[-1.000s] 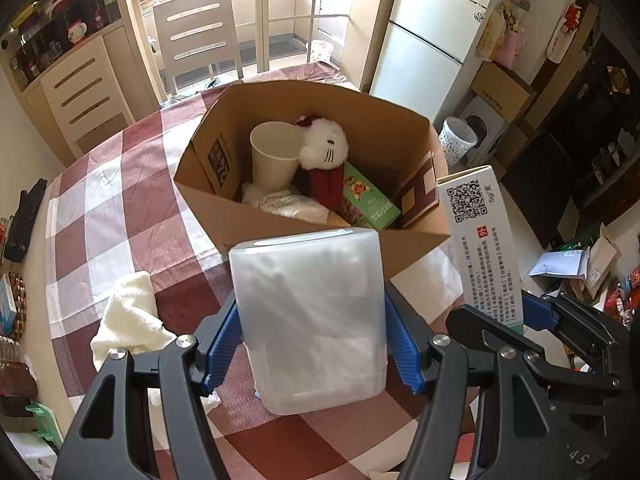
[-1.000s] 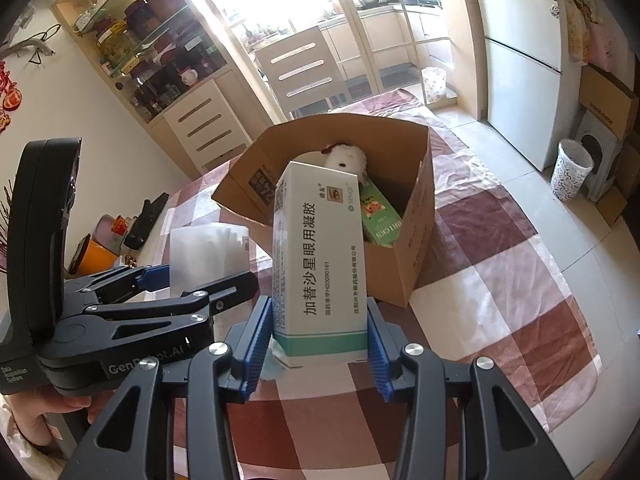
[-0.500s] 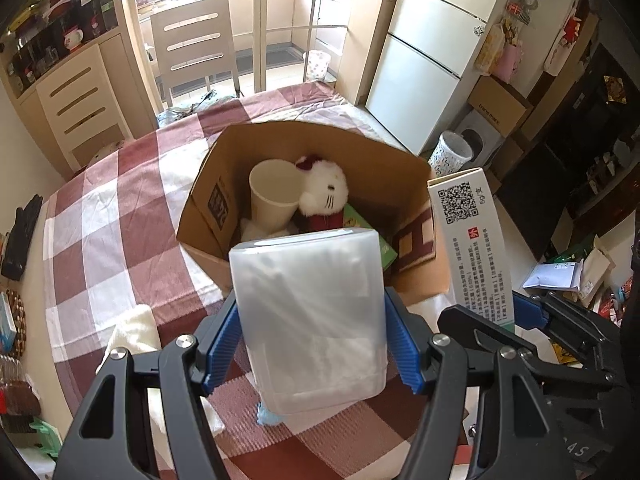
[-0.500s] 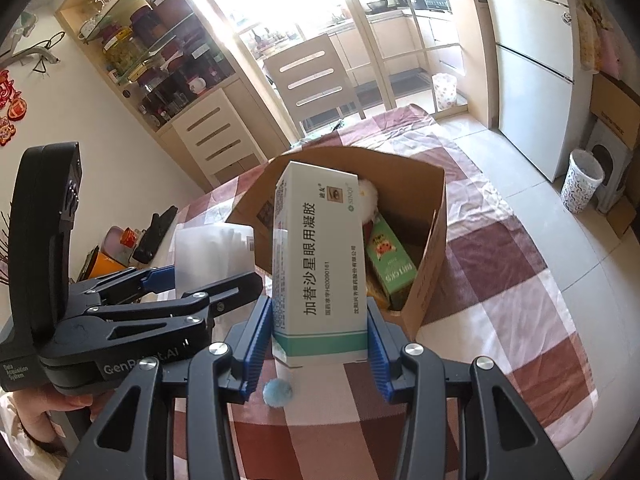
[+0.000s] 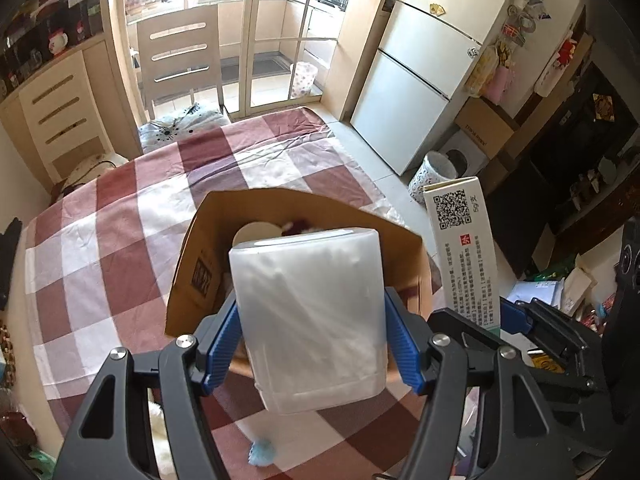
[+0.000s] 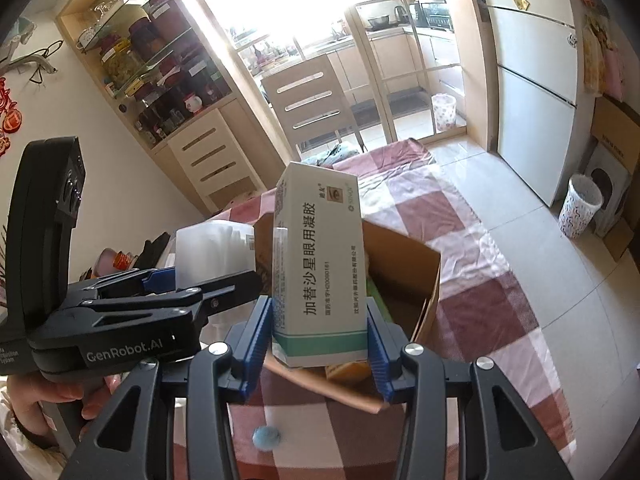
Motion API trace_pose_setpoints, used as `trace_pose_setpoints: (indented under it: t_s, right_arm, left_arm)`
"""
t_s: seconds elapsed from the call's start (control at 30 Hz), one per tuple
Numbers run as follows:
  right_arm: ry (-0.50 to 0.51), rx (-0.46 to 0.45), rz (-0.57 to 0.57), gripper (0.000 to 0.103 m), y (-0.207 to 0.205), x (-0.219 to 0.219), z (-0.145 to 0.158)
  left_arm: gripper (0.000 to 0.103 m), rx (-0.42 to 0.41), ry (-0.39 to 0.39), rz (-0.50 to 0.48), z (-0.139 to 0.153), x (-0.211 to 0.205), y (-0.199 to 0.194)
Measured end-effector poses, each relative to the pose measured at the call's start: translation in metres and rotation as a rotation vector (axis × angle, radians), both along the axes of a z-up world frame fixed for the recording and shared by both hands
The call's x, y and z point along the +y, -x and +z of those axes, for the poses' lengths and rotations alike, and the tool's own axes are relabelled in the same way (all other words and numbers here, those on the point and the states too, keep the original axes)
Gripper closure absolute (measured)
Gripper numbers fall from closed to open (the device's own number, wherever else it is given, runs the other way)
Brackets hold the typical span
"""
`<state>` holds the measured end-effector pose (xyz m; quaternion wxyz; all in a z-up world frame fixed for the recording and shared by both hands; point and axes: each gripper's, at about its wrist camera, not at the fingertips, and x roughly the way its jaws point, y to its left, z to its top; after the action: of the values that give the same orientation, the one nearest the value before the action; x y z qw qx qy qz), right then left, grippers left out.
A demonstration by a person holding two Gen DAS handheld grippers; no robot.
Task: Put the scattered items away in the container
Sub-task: 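Lower the clear plastic box with the left tool while the right tool lowers the medicine box into the box, then open both tools inside the cardboard box, releasing the plastic box and medicine box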
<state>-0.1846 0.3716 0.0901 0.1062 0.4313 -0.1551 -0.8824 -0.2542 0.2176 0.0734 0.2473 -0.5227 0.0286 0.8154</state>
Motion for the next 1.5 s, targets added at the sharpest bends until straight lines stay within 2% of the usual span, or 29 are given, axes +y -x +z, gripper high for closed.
trace_pose_setpoints:
  t_s: [0.2,0.63,1.13,1.3,1.5]
  right_arm:
    - [-0.01,-0.016,-0.008,0.058,0.02,-0.001,-0.008]
    - [-0.032,-0.13,0.016,0.058,0.045,-0.015,-0.057]
    - [-0.07,-0.205,0.034,0.058,0.053,-0.021,-0.083]
    - [-0.12,-0.203,0.049,0.058,0.052,-0.027,-0.084]
    - [-0.151,-0.204,0.068,0.058,0.051,-0.033,-0.084]
  left_arm:
    - [0.035,-0.037,0.0,0.008,-0.014,0.003,0.023]
    - [0.035,-0.137,0.017,0.03,-0.068,-0.004,0.043]
    - [0.035,-0.145,0.102,0.02,-0.097,0.001,0.055]
    - [0.035,-0.132,0.153,0.02,-0.106,0.002,0.056]
    - [0.035,-0.135,0.175,0.016,-0.108,0.002,0.057]
